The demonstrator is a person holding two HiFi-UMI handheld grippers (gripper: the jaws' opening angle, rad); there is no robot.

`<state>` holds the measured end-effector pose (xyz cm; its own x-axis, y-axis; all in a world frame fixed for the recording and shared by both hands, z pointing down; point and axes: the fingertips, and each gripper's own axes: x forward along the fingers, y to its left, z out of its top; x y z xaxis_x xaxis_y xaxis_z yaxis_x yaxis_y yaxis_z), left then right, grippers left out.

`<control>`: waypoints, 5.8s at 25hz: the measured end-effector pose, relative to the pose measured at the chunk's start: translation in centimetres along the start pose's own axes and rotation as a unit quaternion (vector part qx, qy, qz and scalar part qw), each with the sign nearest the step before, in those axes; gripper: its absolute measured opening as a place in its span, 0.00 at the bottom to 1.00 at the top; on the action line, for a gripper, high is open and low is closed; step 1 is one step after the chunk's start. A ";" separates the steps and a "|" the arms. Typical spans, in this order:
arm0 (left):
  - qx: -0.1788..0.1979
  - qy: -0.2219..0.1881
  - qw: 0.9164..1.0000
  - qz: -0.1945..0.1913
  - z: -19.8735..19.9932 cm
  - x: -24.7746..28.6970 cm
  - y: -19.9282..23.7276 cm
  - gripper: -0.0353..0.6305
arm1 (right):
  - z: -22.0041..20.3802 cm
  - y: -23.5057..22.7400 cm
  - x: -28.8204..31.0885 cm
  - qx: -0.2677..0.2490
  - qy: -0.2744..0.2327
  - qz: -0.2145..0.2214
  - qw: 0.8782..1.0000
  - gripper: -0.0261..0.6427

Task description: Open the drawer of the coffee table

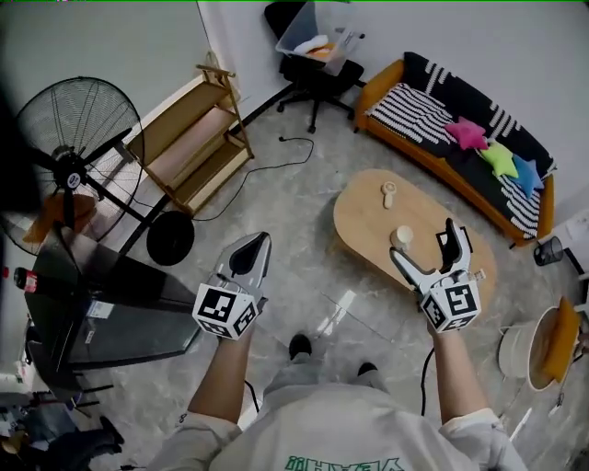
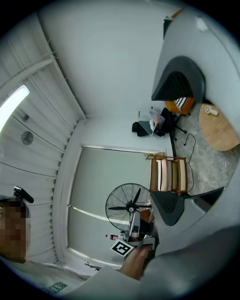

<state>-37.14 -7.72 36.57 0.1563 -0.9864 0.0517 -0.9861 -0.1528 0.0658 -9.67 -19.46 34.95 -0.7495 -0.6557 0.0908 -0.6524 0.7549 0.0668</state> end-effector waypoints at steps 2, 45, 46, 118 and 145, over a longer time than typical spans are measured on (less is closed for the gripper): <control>0.000 0.003 1.000 -0.028 0.0 1.5 0.3 0.05 | 0.1 0.0 -0.4 0.002 0.005 -0.022 1.000 0.92; 0.037 0.021 0.971 -0.237 0.4 14.3 -13.3 0.05 | -5.6 -6.6 -12.6 0.063 0.013 -0.190 0.980 0.92; 0.037 0.020 0.968 -0.246 0.5 14.8 -12.7 0.05 | -5.5 -6.3 -12.1 0.063 0.015 -0.199 0.978 0.92; 0.018 0.054 0.959 -0.279 -47.6 30.9 -10.4 0.05 | -71.3 -7.4 3.9 0.580 -0.196 -0.178 0.770 0.83; 0.049 0.058 0.957 -0.281 -50.8 31.3 -9.0 0.05 | -74.5 -11.1 9.0 0.588 -0.310 -0.097 0.741 0.68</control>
<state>-20.48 -34.08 88.26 0.6634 -0.7340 0.1453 -0.7439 -0.6679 0.0223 -0.84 -33.07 109.07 -0.2991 -0.9039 -0.3058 -0.1274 0.3554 -0.9260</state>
